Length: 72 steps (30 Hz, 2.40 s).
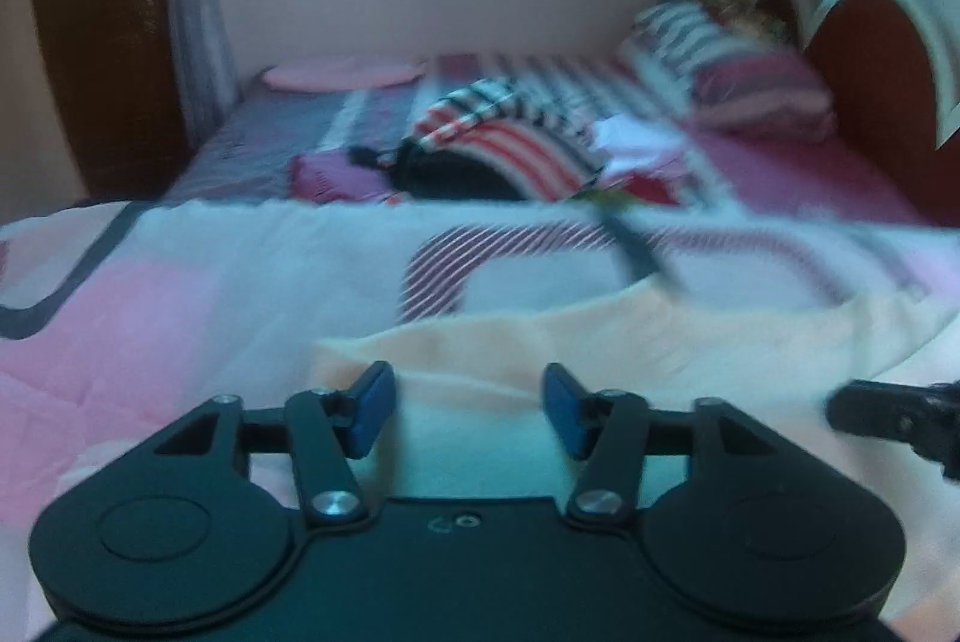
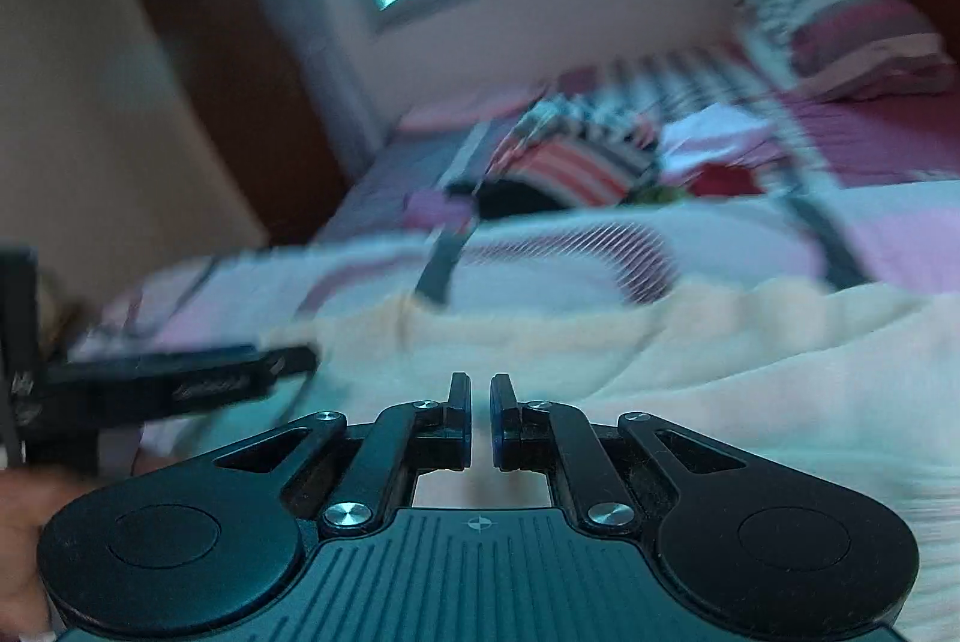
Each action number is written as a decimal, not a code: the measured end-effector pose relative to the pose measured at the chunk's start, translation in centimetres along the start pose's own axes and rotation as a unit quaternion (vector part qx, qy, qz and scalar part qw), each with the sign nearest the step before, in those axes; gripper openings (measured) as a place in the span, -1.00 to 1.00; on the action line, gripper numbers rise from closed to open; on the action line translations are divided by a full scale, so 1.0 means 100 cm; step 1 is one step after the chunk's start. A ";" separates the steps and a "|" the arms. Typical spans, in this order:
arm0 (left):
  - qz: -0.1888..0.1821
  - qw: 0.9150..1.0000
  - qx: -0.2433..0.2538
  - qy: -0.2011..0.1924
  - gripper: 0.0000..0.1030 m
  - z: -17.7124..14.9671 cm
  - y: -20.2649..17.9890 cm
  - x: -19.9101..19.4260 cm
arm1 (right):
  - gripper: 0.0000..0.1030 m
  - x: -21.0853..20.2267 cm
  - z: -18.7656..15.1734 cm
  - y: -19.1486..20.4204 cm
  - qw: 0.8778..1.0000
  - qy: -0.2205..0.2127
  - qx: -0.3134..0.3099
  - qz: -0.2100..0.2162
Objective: Fold small clothes
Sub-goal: 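Move both tools over the folded sweater to smooth it, then move both tools to the end edge of the cream sweater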
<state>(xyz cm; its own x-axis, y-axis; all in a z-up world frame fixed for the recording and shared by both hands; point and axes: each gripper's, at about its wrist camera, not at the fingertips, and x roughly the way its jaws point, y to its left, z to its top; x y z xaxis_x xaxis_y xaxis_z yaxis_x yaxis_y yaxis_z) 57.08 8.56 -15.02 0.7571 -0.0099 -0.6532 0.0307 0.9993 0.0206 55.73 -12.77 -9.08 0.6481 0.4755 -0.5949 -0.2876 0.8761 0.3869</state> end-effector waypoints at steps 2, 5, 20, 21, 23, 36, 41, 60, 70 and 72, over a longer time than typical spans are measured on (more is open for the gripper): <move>0.001 1.000 -0.004 -0.011 0.20 -0.006 0.003 -0.005 | -0.90 0.009 -0.011 0.003 0.999 -0.004 -0.034 -0.012; 0.017 0.999 0.007 -0.035 0.11 -0.006 -0.006 -0.035 | -0.89 -0.011 -0.010 -0.002 0.998 -0.018 -0.038 -0.052; 0.014 1.000 0.004 -0.028 0.18 -0.063 -0.011 -0.087 | -0.89 -0.110 -0.063 -0.095 0.989 -0.024 0.013 -0.146; 0.014 0.999 0.007 -0.036 0.16 -0.061 -0.020 -0.093 | -0.89 -0.114 -0.061 -0.087 0.987 -0.033 0.013 -0.155; -0.020 0.998 0.018 -0.049 0.20 -0.059 -0.046 -0.101 | -0.89 -0.119 -0.057 -0.063 0.989 -0.054 0.009 -0.135; 0.026 0.999 0.032 -0.015 0.43 -0.075 -0.031 -0.094 | -0.89 -0.127 -0.080 -0.090 0.985 -0.016 0.035 -0.169; 0.014 0.999 -0.006 -0.029 0.25 -0.052 -0.023 -0.090 | -0.89 -0.135 -0.051 -0.097 0.985 -0.074 0.060 -0.145; 0.026 0.998 0.053 -0.006 0.31 -0.079 -0.043 -0.121 | -0.89 -0.151 -0.071 -0.062 0.988 -0.045 0.002 -0.150; 0.022 0.997 0.065 -0.029 0.61 -0.119 -0.037 -0.197 | -0.35 -0.215 -0.088 -0.043 0.989 -0.048 0.008 -0.137; 0.022 0.997 0.066 -0.027 0.62 -0.136 -0.028 -0.217 | 0.25 -0.240 -0.105 -0.039 0.989 -0.056 0.013 -0.137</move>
<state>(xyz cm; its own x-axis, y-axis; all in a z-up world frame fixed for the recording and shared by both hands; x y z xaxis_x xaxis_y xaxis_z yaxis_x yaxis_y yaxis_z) 31.63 6.48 -11.19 0.7934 0.0287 -0.6081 0.0799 0.9853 0.1507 33.84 -26.72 -3.71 0.7742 0.2067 -0.5983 -0.0722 0.9679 0.2409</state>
